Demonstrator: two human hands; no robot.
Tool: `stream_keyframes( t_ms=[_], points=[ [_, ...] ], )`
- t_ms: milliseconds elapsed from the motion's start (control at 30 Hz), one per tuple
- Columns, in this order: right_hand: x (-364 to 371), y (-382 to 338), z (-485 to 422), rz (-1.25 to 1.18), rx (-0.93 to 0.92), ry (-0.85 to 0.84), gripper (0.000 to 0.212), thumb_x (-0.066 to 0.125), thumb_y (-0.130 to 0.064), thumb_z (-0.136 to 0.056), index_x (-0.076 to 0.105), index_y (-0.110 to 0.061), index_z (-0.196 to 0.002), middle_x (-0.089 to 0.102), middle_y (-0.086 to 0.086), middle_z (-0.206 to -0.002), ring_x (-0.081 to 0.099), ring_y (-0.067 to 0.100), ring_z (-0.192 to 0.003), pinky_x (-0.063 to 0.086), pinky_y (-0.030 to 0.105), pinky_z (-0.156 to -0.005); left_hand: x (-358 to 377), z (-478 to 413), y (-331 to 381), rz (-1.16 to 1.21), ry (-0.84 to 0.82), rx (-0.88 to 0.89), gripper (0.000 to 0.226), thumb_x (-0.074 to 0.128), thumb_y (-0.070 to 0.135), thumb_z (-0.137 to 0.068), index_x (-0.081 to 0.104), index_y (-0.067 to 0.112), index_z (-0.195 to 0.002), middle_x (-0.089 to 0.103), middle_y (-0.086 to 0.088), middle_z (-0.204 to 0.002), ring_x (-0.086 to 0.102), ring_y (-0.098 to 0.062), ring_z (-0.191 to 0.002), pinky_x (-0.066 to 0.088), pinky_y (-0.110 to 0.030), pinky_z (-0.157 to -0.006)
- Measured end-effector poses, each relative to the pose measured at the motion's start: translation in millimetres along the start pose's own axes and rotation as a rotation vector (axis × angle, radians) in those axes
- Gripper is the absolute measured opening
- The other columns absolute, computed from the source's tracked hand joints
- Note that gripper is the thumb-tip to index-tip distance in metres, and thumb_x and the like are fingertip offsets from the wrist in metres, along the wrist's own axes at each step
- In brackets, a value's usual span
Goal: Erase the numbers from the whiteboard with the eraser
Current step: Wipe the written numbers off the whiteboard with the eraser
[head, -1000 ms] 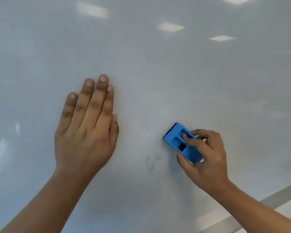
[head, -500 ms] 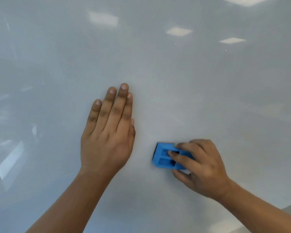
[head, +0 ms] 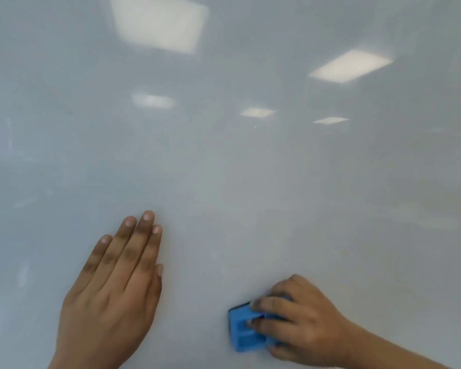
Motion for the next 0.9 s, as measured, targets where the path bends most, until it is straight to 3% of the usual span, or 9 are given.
stream_keyframes(
  t_ms=[67,133,200,267,400,633,733,800,900],
  points=[
    [-29.7,70.8,5.0,0.096,0.275,0.261,0.033,0.071,-0.037,-0.081,0.072,-0.016,-0.106,0.063,0.004,-0.117,0.06,0.026,-0.089,0.048,0.035,-0.079,3.1,1.8,0.3,-0.034,0.008,0.009,0.048,0.045,0.019,-0.1,0.05,0.0,-0.144,0.044,-0.014,-0.154,0.038,-0.028,-0.145,0.027,-0.042,-0.12],
    [-69.7,148.7,8.0,0.143,0.734,0.533,0.047,0.07,-0.044,-0.077,0.069,-0.01,-0.108,0.06,0.008,-0.117,0.059,0.026,-0.098,0.049,0.037,-0.087,4.7,1.3,5.7,-0.069,0.024,0.003,0.048,0.045,0.018,-0.098,0.053,0.0,-0.142,0.047,-0.014,-0.152,0.039,-0.028,-0.144,0.03,-0.043,-0.118],
    [-100.8,204.8,3.3,0.052,1.143,0.823,0.054,0.068,-0.051,-0.074,0.065,-0.014,-0.113,0.058,-0.001,-0.118,0.06,0.021,-0.106,0.052,0.04,-0.095,7.0,1.6,6.9,-0.085,0.028,0.0,0.049,0.045,0.018,-0.097,0.053,0.0,-0.142,0.047,-0.014,-0.152,0.039,-0.028,-0.145,0.029,-0.043,-0.118],
    [-111.7,228.6,-21.8,-0.073,1.317,0.923,0.05,0.069,-0.049,-0.076,0.064,-0.018,-0.115,0.055,-0.009,-0.117,0.058,0.013,-0.108,0.051,0.038,-0.098,7.8,1.7,6.4,-0.089,0.028,-0.006,0.05,0.043,0.019,-0.097,0.052,0.0,-0.143,0.046,-0.013,-0.154,0.037,-0.027,-0.146,0.027,-0.042,-0.12],
    [-98.9,178.4,-107.7,-0.017,0.947,0.895,0.039,0.07,-0.039,-0.077,0.068,-0.013,-0.107,0.062,0.005,-0.116,0.059,0.021,-0.104,0.045,0.025,-0.095,8.0,1.9,6.1,-0.086,0.029,-0.004,0.052,0.042,0.019,-0.097,0.049,0.001,-0.145,0.04,-0.011,-0.158,0.035,-0.027,-0.147,0.026,-0.042,-0.12],
    [-16.6,14.7,-90.0,-0.081,0.302,0.425,0.036,0.076,-0.029,-0.07,0.077,-0.017,-0.104,0.071,0.002,-0.113,0.061,0.027,-0.082,0.045,0.041,-0.074,3.8,0.0,8.7,-0.028,0.005,-0.032,0.049,0.041,0.014,-0.101,0.045,0.001,-0.147,0.04,-0.013,-0.158,0.035,-0.028,-0.148,0.029,-0.045,-0.119],
    [22.2,-32.1,-32.5,-0.084,0.136,0.049,0.026,0.075,-0.045,-0.074,0.074,-0.039,-0.099,0.068,-0.013,-0.101,0.06,0.011,-0.077,0.047,0.025,-0.071,3.3,1.3,8.8,-0.014,-0.018,-0.036,0.048,0.041,0.015,-0.102,0.044,0.0,-0.148,0.039,-0.015,-0.157,0.033,-0.028,-0.148,0.028,-0.045,-0.12],
    [37.5,-54.6,-6.6,0.017,0.1,-0.189,0.018,0.064,-0.06,-0.083,0.065,-0.052,-0.1,0.048,-0.024,-0.094,0.046,-0.001,-0.076,0.041,0.011,-0.067,2.8,1.6,9.1,-0.004,-0.021,-0.036,0.048,0.04,0.016,-0.102,0.045,-0.001,-0.147,0.04,-0.015,-0.157,0.034,-0.028,-0.148,0.027,-0.045,-0.121],
    [31.9,-56.9,-12.2,-0.022,-0.008,-0.064,0.011,0.061,-0.04,-0.095,0.061,-0.041,-0.105,0.035,-0.017,-0.099,0.043,0.004,-0.075,0.041,0.019,-0.066,0.3,0.5,8.9,0.04,-0.002,-0.073,0.049,0.043,0.018,-0.102,0.046,-0.002,-0.146,0.041,-0.016,-0.156,0.033,-0.026,-0.149,0.027,-0.043,-0.122]
  ],
)
Point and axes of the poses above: each hand's wrist, its own z-axis away from the middle knuckle, its own x-axis out of the palm, y = z × x, the point moved 3 cm from there along -z, towards the middle knuckle
